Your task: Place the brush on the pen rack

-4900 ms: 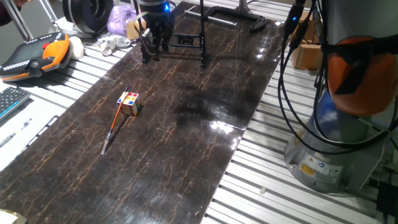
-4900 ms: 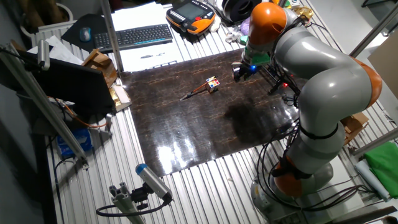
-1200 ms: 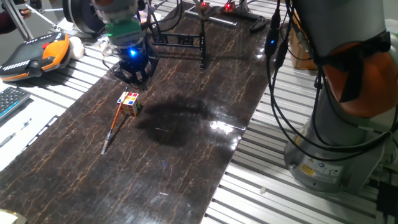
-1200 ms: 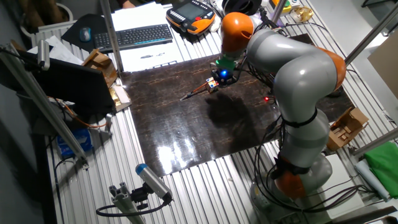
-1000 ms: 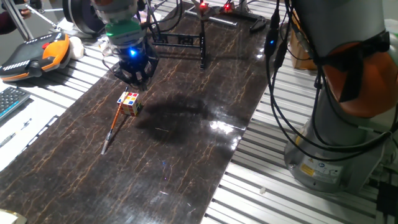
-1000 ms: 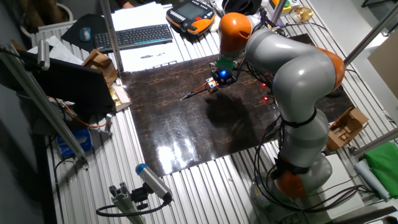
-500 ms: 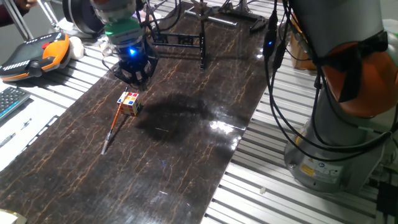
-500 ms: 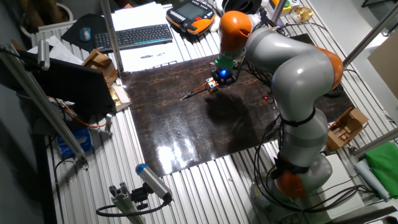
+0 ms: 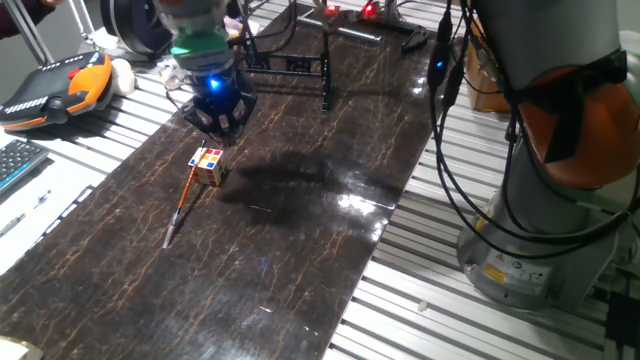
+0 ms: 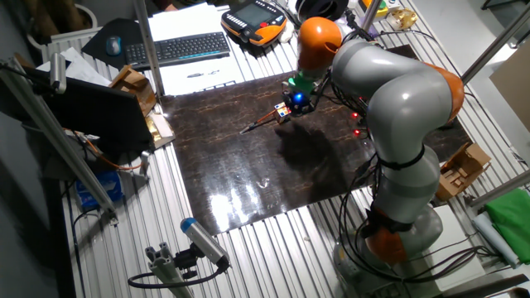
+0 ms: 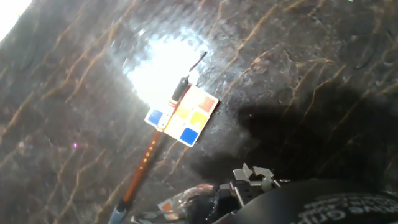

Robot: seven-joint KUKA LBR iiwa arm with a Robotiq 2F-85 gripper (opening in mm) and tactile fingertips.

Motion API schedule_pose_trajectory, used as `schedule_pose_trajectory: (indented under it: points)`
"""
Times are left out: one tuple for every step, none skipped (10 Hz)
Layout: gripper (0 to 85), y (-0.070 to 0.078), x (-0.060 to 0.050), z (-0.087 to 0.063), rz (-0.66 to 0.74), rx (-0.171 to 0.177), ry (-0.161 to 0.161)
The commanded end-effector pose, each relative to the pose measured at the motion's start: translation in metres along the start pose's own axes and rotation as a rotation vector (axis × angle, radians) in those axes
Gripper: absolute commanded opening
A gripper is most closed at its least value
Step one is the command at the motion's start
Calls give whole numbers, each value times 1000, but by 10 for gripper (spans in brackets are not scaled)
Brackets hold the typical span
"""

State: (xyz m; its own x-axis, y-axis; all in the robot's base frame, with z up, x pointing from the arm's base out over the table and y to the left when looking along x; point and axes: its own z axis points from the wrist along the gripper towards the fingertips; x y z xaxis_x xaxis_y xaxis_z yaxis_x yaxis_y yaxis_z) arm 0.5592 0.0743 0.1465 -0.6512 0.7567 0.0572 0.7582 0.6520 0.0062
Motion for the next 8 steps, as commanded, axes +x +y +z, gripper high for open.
schedule_pose_trajectory:
  points:
    - [7,2,0,1,35,-2,6]
    - [7,6,1,5,67,-13,17]
    - [7,10,1,9,96,-28,25]
    - [7,18,1,11,129,-24,39]
    - [7,25,3,11,159,-26,55]
    - [7,32,7,11,178,-27,66]
    - [7,40,11,11,190,-27,69]
    - [7,47,16,12,200,-27,69]
